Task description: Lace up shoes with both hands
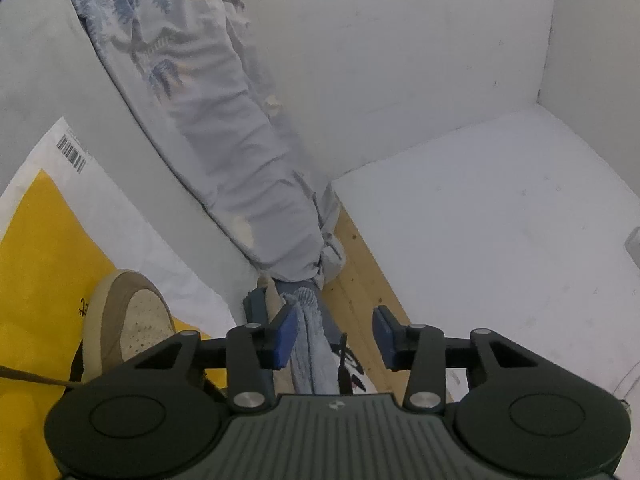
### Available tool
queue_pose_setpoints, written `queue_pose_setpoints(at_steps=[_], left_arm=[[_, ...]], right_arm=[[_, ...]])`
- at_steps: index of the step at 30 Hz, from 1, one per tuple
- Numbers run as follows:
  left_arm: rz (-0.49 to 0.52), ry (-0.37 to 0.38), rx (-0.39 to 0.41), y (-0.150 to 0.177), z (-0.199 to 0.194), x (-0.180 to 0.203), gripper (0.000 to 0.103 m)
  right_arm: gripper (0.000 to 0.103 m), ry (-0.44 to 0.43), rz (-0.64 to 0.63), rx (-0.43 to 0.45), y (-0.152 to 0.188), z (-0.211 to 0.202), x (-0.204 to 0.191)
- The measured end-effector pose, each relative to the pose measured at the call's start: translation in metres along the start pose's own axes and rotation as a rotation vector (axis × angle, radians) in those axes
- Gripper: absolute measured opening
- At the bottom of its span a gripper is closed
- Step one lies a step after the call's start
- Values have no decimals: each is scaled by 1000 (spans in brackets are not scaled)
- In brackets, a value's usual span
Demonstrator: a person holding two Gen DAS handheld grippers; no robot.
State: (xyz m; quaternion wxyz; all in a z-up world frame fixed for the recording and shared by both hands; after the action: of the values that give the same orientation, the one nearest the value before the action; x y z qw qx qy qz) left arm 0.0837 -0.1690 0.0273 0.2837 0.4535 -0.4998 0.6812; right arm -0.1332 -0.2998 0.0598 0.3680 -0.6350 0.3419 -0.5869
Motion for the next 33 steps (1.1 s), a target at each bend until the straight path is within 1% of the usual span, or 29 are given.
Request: queue_pose_setpoints(at_steps=[1,3,5,8,10,15,19,20,22,24,25,28,30,33], left_arm=[[3,-2,-4,1,0,1,39],[10,-5,-12,3,1,2,33],[23,-14,-13,3,2,3,19],[25,-18,-17,5,2,2,6],[30,-22,-13,5,2,3,0],[60,-25,3,6,0,8,0],[108,-67,17,5,0,12,0],[133,-84,20,6,-1,14,0],[212,-123,11,7,0,21,0],[353,-161,-24,13,4,34,0],[417,-172,-44,17,7,40,0],[519,-144,-96,32,14,54,0],[561,-142,-123,41,17,58,0],[586,-138,-145,49,20,61,0]], right_arm=[[2,0,2,1,0,0,0],[2,2,0,1,0,0,0],[2,3,2,-2,0,2,0],[2,6,2,-7,-1,4,0],[2,7,7,-11,0,4,1],[2,4,4,-29,1,6,0],[3,-4,-1,-51,4,6,-3],[3,-7,0,-54,4,6,-3],[8,-10,1,-55,4,5,-4],[25,-12,8,-50,2,4,-4],[26,-13,12,-48,1,4,-4],[26,-20,26,-42,-2,3,-2],[26,-14,37,-47,-3,4,0],[25,-2,52,-51,-4,4,3]])
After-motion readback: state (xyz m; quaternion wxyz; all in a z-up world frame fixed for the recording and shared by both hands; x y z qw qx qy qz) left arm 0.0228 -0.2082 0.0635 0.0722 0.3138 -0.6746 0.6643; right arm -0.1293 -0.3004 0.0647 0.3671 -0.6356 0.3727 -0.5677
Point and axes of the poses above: each gripper's, at about its wrist camera, not at the fingertips, and z roughly the way its jaws point, x to its right, y to its underside, the point moved 6 cm from there along z, roughly the way its jaws point, and after that the axes turned 2 degrees about y, right-handed, at the moved point
